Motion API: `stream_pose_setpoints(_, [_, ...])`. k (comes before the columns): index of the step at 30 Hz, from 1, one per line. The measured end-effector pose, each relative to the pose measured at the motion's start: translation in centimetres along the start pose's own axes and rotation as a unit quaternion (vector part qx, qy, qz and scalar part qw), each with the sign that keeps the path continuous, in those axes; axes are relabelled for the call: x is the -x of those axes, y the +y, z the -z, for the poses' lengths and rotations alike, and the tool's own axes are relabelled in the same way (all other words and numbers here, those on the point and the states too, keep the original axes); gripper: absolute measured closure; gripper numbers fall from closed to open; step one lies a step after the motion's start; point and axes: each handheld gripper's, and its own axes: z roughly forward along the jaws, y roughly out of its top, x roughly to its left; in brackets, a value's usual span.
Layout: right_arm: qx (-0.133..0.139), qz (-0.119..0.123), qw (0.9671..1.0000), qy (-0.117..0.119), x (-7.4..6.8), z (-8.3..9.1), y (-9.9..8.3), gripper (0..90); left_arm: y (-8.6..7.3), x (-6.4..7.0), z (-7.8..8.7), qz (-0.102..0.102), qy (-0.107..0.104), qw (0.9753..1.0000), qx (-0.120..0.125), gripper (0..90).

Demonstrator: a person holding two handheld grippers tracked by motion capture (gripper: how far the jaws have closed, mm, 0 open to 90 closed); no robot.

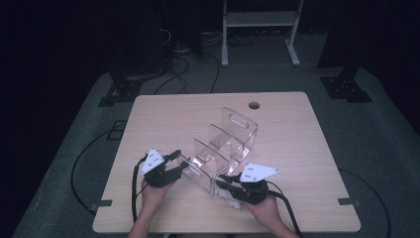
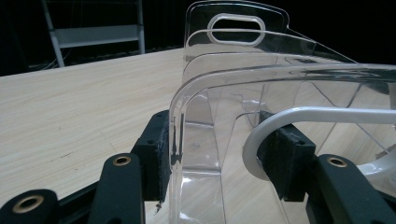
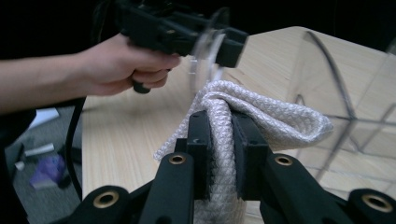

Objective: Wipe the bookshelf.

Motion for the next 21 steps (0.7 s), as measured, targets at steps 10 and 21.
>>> stream_pose_setpoints(10, [0.007, -0.002, 1.0, 0.001, -0.4, -0.1, 0.1, 78.3, 0.0, 0.1, -0.2, 0.002, 0.004, 1.0, 0.001, 47.7])
stream_pose_setpoints(21, [0.012, -0.027, 0.9995, -0.007, 0.8, 0.3, -0.6, 78.5, 0.0, 0.2, -0.3, 0.005, 0.007, 1.0, -0.001, 47.3])
